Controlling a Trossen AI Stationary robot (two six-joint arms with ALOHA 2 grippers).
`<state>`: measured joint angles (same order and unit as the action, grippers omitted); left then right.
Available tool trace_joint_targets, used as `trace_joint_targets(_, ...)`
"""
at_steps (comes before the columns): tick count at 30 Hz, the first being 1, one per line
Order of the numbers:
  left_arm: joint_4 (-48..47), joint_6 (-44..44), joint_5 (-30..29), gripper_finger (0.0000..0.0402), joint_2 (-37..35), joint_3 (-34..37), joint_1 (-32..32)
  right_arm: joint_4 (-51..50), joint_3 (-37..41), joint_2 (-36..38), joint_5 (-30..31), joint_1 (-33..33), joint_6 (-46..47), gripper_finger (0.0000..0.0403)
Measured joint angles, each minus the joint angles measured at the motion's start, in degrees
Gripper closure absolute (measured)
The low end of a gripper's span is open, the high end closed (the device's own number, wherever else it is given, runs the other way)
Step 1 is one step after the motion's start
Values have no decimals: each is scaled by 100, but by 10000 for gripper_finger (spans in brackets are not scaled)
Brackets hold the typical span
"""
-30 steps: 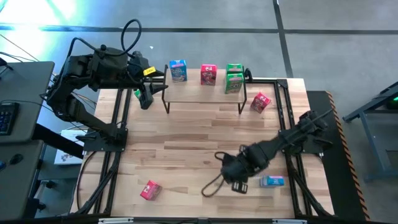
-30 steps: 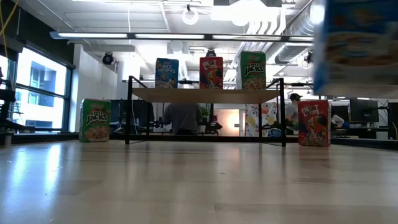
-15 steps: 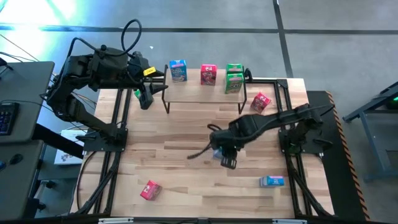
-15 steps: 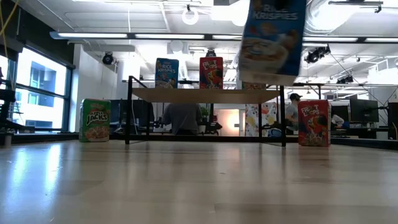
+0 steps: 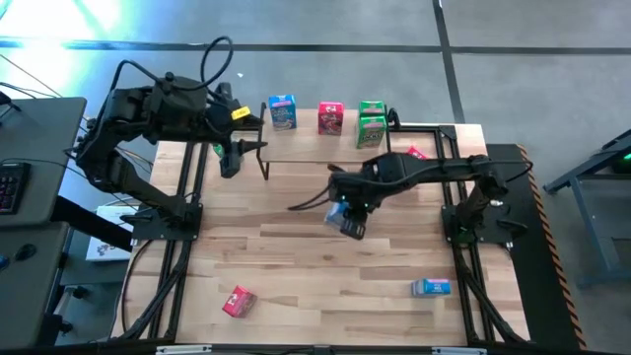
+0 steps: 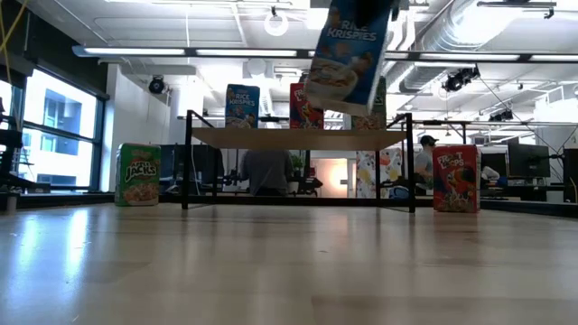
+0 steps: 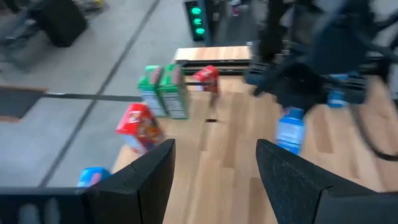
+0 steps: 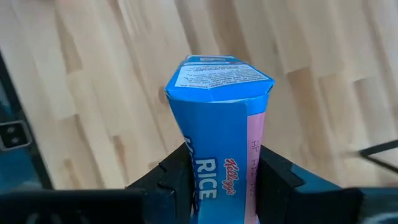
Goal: Stack cereal on shelf
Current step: Put the bottom blue cereal box on the shelf aligned with the other blue cereal box
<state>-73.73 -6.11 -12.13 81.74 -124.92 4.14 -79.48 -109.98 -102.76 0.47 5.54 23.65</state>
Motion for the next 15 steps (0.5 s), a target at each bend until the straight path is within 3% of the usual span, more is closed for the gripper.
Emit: trace_joint_targets(15,-10,137,257,186,654,0,-2,42,-718,0,225,-782,-1158,284)
